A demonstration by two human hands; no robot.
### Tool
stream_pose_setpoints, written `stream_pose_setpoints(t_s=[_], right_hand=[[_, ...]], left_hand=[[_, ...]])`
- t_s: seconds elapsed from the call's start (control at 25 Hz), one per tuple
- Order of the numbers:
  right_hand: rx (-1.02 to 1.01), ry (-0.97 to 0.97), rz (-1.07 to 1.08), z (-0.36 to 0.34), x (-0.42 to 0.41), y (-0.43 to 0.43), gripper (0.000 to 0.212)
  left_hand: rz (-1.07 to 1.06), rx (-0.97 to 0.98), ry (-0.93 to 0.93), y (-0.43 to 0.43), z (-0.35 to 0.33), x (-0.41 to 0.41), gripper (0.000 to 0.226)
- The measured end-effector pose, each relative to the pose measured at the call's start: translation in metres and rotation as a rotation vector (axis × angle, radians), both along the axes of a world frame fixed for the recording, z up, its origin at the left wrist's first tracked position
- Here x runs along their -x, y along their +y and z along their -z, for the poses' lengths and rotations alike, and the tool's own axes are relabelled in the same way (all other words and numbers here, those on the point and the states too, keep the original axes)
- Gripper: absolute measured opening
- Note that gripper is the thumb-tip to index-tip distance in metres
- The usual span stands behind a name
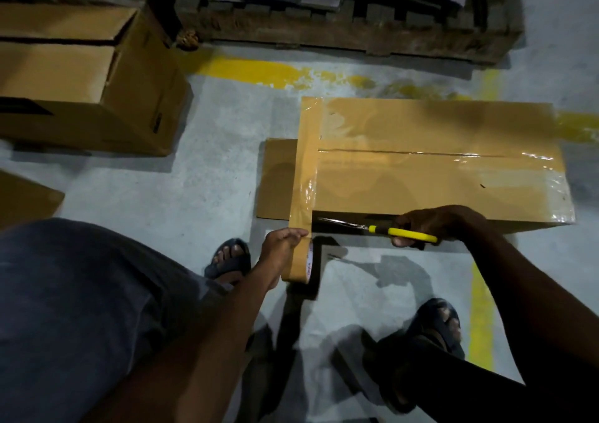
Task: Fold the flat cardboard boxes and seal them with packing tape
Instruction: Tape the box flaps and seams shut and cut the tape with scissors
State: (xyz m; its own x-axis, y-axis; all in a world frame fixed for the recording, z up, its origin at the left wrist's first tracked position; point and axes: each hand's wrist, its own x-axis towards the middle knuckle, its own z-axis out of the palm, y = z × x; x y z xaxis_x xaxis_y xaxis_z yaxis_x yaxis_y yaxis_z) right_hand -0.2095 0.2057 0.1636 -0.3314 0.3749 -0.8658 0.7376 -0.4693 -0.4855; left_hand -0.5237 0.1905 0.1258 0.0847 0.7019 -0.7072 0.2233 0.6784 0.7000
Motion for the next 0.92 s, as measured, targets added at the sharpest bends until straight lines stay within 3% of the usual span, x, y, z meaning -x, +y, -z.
stream_pose_setpoints(t_s=[0.12, 0.2, 0.44, 0.52, 0.68, 0.92], right_hand=[[-0.052, -0.028, -0.055, 0.001, 0.012, 0.0, 0.104], [-0.1, -0.06, -0.052, 0.003, 0.021, 0.003, 0.097], [-0.106, -0.076, -0.047, -0.001, 0.039, 0.016, 0.034], [-0.076, -0.08, -0.056, -0.005, 0.042, 0.019, 0.044], [-0.083, -0.082, -0.051, 0.003, 0.043, 0.024, 0.107], [-0.079, -0.05, -0.067, 0.007, 0.058, 0.028, 0.101]], left_hand=[[0.011, -0.003, 0.018, 0.001, 0.002, 0.002, 0.026], [0.019, 0.01, 0.029, 0.002, 0.001, 0.003, 0.025], [0.007, 0.007, 0.018, 0.003, 0.006, 0.006, 0.027], [0.022, 0.007, 0.028, 0.003, 0.005, 0.006, 0.027], [0.054, -0.008, 0.029, 0.003, 0.002, 0.006, 0.023], [0.039, 0.022, 0.033, 0.002, -0.002, 0.006, 0.023]])
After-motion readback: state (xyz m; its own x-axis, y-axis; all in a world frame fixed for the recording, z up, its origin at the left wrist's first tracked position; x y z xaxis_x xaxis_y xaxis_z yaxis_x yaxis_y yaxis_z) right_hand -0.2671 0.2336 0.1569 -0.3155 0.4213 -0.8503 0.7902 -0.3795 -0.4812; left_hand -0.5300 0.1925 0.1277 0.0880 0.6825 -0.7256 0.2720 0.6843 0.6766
